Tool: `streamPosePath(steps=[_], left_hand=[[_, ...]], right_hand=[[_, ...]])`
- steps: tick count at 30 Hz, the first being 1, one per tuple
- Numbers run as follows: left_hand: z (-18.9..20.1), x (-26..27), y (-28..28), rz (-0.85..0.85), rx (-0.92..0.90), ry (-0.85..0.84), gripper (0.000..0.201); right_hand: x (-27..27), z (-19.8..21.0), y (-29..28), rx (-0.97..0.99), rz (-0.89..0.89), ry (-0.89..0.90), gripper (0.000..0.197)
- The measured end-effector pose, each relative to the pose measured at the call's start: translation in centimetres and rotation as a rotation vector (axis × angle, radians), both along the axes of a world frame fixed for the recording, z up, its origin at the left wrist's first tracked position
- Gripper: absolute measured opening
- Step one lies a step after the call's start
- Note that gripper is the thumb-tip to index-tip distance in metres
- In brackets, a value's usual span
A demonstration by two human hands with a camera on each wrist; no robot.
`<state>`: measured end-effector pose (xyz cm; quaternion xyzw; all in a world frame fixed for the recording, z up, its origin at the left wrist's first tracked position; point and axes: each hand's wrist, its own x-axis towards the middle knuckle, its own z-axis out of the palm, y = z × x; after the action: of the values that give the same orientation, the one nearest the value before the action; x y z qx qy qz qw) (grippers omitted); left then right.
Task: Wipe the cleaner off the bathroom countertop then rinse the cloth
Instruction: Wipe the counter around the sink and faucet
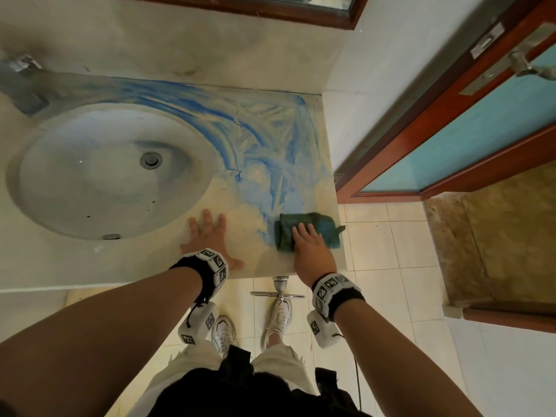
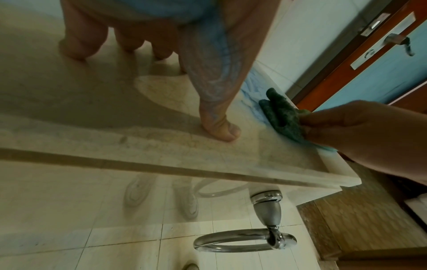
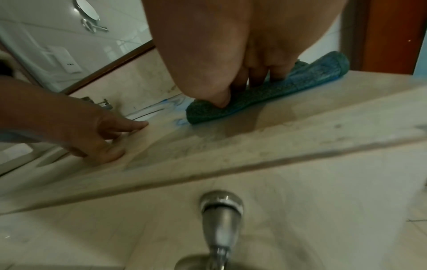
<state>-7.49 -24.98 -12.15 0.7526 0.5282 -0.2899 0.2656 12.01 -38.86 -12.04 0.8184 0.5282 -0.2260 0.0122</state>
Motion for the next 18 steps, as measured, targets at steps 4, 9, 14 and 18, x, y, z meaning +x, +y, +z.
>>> streamPosePath(steps=[4,9,14,18], left_hand=[[0.0,0.0,0.1,-0.002,-0.006,-0.003,0.139],[0.2,0.0,0.3,-0.004,-0.017,-0.011,0.138],[0.5,0.0,0.1,-0.002,-0.010,-0.018,0.137],[0.6,0.0,0.2,0.000,-0.018,-0.022,0.138]], right_hand=[[-2.8,0.6,-5.0,-0.013,0.021,0.033,0.060],[-3.1,0.4,-3.5,-0.055,0.115,0.000,0.064],[-2.0,-0.2,1.9,-0.011,0.104,0.025,0.060],[-3.0,0.3,-0.6,-0.020,0.100,0.038,0.061]])
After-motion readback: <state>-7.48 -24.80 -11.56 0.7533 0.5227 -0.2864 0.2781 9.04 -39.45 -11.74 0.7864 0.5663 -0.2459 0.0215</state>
